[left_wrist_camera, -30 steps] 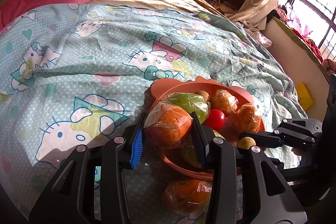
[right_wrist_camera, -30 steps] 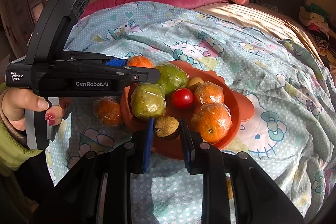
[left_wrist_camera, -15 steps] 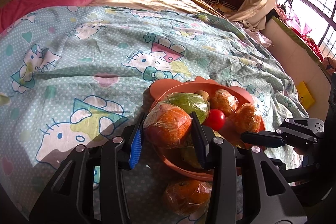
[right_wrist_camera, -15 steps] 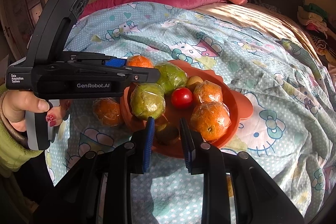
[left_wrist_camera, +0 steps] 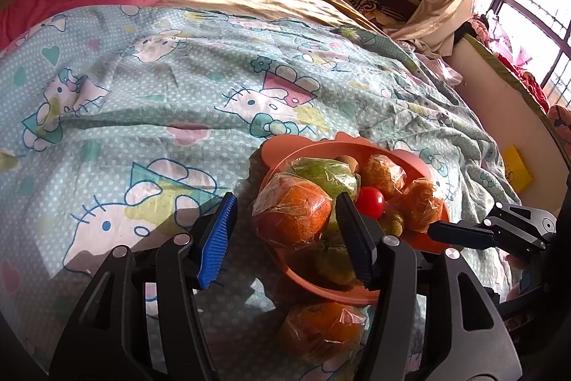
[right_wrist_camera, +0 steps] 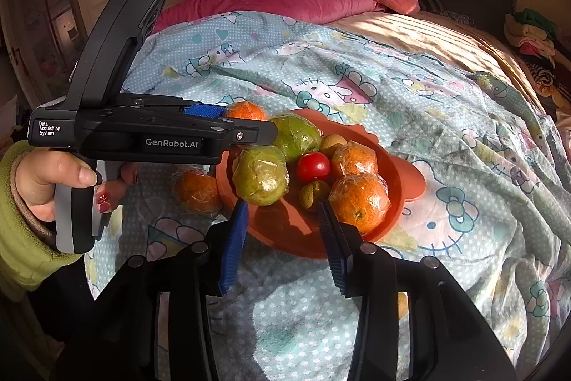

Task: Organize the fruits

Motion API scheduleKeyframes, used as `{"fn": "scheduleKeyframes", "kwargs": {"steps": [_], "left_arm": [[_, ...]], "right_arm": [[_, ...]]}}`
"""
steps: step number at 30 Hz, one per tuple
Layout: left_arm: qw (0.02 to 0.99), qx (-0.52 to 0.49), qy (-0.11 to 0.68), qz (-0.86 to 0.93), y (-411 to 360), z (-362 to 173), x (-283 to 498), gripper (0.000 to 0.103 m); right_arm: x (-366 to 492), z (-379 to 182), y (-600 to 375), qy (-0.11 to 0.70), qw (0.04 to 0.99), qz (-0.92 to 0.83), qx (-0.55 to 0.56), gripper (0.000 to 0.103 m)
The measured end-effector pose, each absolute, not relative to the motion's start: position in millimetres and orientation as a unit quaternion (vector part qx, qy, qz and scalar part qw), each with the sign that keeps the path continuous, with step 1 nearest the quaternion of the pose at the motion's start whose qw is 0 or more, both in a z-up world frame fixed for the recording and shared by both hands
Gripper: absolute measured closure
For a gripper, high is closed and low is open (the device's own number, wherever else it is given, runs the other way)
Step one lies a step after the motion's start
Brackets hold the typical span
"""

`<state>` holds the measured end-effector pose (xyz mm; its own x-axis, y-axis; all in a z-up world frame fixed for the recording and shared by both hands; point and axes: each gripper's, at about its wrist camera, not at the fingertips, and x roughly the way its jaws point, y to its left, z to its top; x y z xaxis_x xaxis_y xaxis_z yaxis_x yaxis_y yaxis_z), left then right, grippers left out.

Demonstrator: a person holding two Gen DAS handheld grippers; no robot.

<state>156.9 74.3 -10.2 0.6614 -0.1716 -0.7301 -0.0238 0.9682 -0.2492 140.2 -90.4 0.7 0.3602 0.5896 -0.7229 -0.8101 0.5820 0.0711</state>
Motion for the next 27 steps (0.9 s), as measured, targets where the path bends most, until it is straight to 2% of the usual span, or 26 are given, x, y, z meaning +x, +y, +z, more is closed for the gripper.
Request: {"fn": "scheduleKeyframes", "kwargs": {"steps": [10, 21, 27], "left_arm": [[0.906, -0.126, 0.403, -0.042, 77, -5, 153, 0.044], [0.918, -0.137, 0.37, -0.037, 83, 24, 133, 0.026], [0.922, -0.133, 0.361, -0.031, 81, 34, 119, 0.014]], "right_arm": [[137, 10, -101, 0.355, 0.821, 0.424, -0.143, 0.059], [141, 28, -127, 0.335, 0.848, 0.391, -0.124, 0.044], [141, 28, -136, 0.33, 0.859, 0.37, -0.13, 0.032]]}}
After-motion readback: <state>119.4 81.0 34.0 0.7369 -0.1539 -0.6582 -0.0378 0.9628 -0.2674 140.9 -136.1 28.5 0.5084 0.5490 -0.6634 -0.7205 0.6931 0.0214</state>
